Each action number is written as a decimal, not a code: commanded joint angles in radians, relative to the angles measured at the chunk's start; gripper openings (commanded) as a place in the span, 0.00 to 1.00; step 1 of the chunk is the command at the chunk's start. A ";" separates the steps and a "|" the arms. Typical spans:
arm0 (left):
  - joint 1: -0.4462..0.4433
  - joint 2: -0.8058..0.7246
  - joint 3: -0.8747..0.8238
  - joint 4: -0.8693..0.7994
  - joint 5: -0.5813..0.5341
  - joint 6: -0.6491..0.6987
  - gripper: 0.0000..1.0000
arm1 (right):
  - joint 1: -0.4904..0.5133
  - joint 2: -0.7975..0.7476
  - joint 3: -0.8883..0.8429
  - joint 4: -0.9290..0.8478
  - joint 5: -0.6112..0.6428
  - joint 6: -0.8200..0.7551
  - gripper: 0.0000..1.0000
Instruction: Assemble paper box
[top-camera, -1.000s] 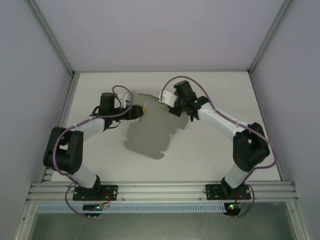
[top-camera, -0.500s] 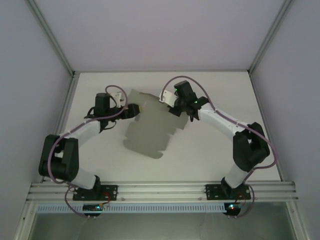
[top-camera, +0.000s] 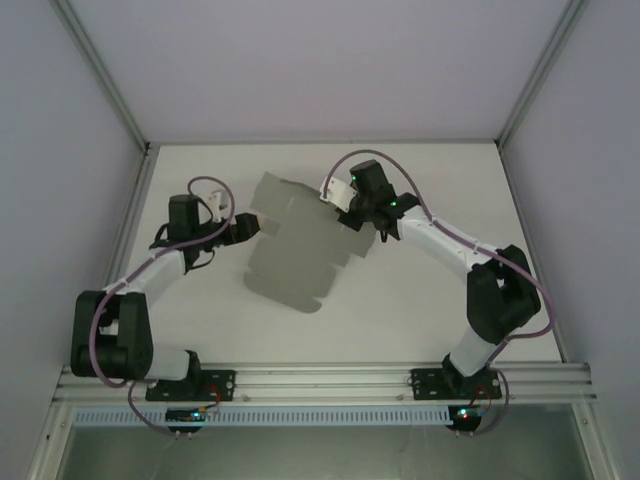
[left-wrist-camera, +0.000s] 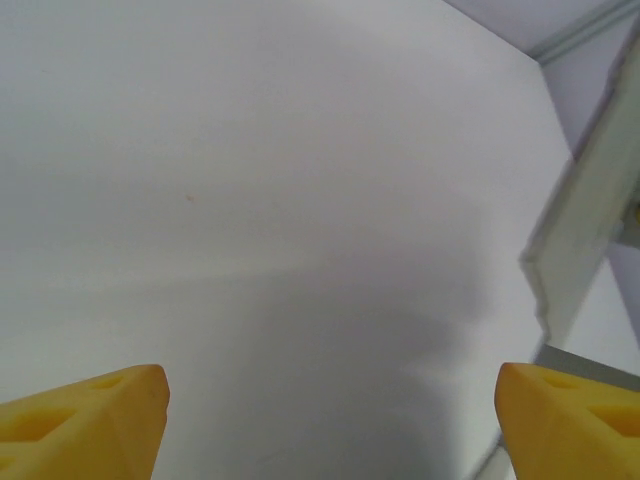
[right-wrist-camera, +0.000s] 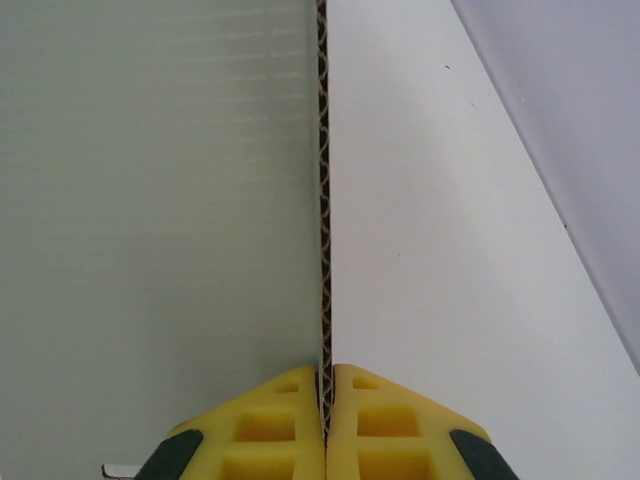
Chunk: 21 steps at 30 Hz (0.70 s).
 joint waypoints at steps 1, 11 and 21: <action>-0.012 0.027 -0.009 0.125 0.204 0.015 0.81 | -0.004 -0.034 0.001 0.003 0.003 0.023 0.00; -0.088 0.140 -0.006 0.248 0.339 -0.005 0.62 | 0.003 -0.033 0.010 0.005 0.010 0.027 0.00; -0.126 0.268 0.013 0.440 0.384 -0.129 0.37 | 0.015 -0.038 0.009 0.028 -0.018 0.027 0.00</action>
